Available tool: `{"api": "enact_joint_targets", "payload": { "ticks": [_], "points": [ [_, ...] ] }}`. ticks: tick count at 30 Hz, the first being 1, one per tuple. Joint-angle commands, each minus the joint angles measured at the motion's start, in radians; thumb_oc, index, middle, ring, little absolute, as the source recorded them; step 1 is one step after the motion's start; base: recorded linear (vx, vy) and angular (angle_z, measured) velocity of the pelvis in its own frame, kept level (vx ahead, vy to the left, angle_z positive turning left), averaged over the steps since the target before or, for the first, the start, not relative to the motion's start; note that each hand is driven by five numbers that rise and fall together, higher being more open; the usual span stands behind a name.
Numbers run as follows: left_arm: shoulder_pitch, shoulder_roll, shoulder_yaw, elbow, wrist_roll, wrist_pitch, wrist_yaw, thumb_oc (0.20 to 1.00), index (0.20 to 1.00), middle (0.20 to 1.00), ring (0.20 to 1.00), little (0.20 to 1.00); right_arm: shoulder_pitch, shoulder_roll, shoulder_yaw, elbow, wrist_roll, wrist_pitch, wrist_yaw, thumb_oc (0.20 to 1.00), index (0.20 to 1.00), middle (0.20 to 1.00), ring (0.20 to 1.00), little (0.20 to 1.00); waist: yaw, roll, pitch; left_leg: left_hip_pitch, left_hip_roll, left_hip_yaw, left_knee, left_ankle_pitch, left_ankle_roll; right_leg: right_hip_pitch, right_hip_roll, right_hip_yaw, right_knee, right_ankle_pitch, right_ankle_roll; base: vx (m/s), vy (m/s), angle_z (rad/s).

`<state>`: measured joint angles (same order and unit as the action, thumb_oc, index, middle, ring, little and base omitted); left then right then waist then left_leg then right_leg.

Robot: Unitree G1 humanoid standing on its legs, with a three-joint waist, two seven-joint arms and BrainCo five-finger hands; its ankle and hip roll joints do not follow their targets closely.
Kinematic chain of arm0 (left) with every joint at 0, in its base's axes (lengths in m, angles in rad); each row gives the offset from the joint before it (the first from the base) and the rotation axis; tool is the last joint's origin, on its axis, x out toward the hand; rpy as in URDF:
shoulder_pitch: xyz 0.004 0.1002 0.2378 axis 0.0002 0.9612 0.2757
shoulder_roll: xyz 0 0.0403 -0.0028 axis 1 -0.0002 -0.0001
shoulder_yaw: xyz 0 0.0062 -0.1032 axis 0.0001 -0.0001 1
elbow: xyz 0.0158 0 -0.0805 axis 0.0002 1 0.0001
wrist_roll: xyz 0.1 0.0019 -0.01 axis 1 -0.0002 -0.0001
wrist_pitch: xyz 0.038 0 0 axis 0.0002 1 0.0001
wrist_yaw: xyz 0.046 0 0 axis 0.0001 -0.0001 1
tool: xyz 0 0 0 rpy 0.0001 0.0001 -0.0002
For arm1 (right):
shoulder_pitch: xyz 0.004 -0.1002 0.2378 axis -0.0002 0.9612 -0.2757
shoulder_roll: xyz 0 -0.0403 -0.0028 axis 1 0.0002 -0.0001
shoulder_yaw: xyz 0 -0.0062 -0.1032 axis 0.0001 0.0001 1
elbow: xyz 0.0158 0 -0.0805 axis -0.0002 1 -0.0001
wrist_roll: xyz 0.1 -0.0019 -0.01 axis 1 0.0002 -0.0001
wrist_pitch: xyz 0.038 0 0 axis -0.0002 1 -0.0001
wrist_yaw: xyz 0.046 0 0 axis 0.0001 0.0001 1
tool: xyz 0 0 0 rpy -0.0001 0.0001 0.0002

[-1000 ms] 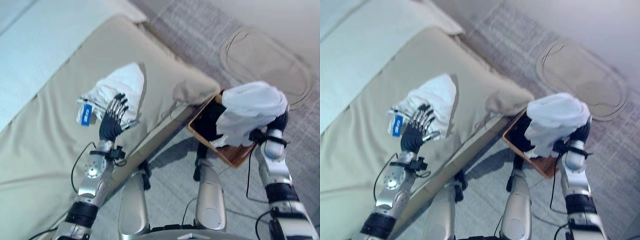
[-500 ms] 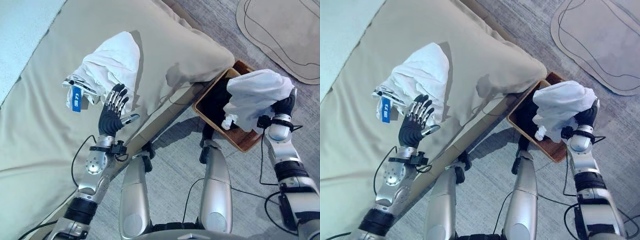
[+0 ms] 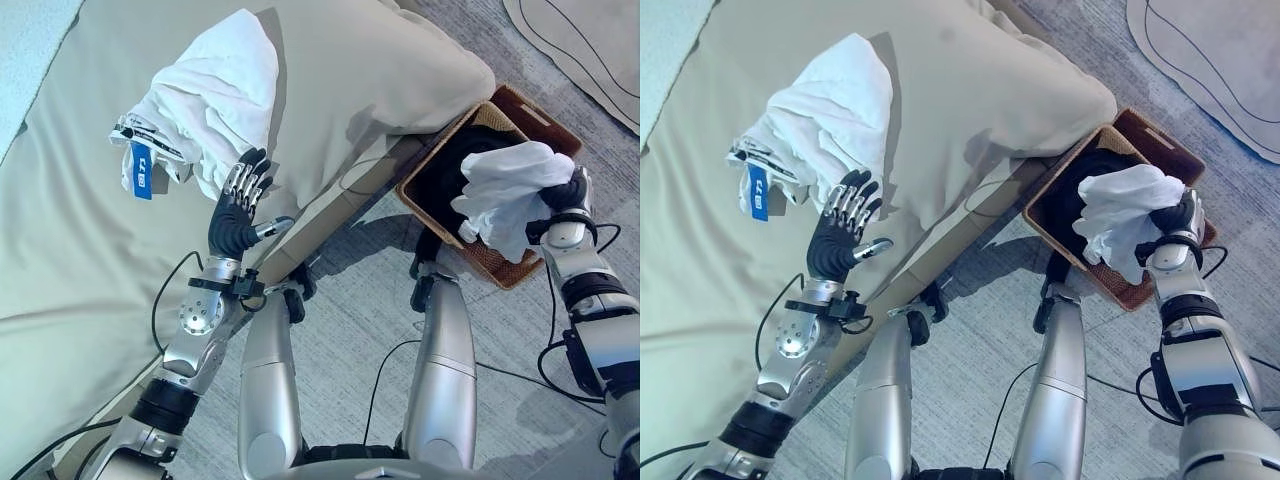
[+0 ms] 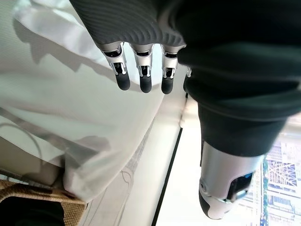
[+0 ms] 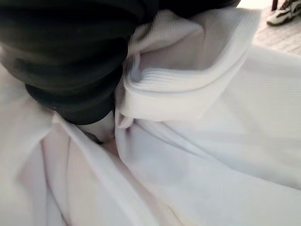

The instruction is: Pick up clothes into the bucket

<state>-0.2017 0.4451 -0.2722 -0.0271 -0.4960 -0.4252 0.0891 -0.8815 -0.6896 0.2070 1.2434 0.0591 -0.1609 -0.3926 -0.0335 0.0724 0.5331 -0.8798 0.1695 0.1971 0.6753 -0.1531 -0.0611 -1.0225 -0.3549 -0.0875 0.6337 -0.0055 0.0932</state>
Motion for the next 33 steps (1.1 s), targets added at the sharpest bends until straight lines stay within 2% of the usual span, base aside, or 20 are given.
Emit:
{"api": "enact_joint_targets", "payload": {
  "ticks": [1,3,14,16,17,28,33],
  "points": [
    [0.042,-0.01,0.0,-0.106,-0.015,-0.04,0.013,1.0,1.0,1.0,1.0,1.0,0.015,-0.067,0.009,0.01,-0.002,0.009,-0.026,0.2,0.2,0.2,0.2,0.2,-0.018,0.035,-0.059,-0.039,-0.014,-0.019,0.043,-0.051,0.016,0.005,0.02,0.041,0.031,-0.025,0.04,-0.01,-0.006,0.03],
    [0.04,-0.006,-0.002,-0.104,-0.018,-0.036,0.013,1.0,1.0,1.0,1.0,1.0,-0.003,-0.074,0.026,0.038,-0.022,0.026,-0.021,0.2,0.2,0.2,0.2,0.2,-0.015,0.04,-0.058,-0.042,-0.017,-0.02,0.036,-0.045,0.016,-0.002,0.02,0.041,0.032,-0.025,0.039,0.0,0.0,0.0],
    [0.041,-0.005,0.016,-0.111,-0.026,-0.039,0.016,1.0,1.0,1.0,1.0,1.0,-0.052,-0.104,0.066,0.026,-0.055,0.028,-0.027,0.2,0.2,0.2,0.2,0.2,-0.011,0.04,-0.075,-0.051,-0.023,-0.013,0.004,-0.032,0.017,-0.021,0.024,0.053,0.004,-0.012,0.039,0.0,-0.001,-0.02],
    [0.042,-0.004,0.017,-0.108,-0.027,-0.037,0.017,1.0,1.0,1.0,1.0,1.0,-0.064,-0.111,0.07,0.029,-0.055,0.032,-0.025,0.536,0.536,0.536,0.536,0.536,-0.009,0.042,-0.074,-0.052,-0.023,-0.013,-0.004,-0.027,0.017,-0.021,0.022,0.053,-0.003,-0.008,0.04,0.0,0.0,0.0],
    [0.042,-0.003,0.017,-0.108,-0.031,-0.038,0.016,1.0,1.0,1.0,1.0,1.0,-0.073,-0.113,0.074,0.033,-0.055,0.034,-0.027,1.0,1.0,1.0,1.0,1.0,-0.009,0.043,-0.073,-0.053,-0.023,-0.013,-0.007,-0.024,0.016,-0.022,0.021,0.053,-0.006,-0.006,0.04,0.0,0.0,0.0],
    [0.033,-0.005,0.024,-0.101,-0.028,-0.031,0.015,1.0,1.0,1.0,1.0,1.0,-0.058,-0.093,0.076,0.035,-0.061,0.038,-0.024,1.0,1.0,1.0,1.0,1.0,-0.015,0.042,-0.081,-0.026,-0.023,-0.019,-0.063,-0.006,0.015,0.006,0.026,0.036,-0.043,0.0,0.044,0.0,0.0,0.0],
    [0.021,-0.011,0.03,-0.097,-0.025,-0.032,0.016,1.0,1.0,1.0,1.0,1.0,-0.016,-0.065,0.08,0.017,-0.08,0.035,-0.012,1.0,1.0,1.0,1.0,1.0,-0.019,0.03,-0.086,-0.01,-0.021,-0.027,-0.08,0.002,0.012,0.026,0.029,0.025,-0.054,-0.001,0.044,0.01,-0.021,0.02]
  ]
}}
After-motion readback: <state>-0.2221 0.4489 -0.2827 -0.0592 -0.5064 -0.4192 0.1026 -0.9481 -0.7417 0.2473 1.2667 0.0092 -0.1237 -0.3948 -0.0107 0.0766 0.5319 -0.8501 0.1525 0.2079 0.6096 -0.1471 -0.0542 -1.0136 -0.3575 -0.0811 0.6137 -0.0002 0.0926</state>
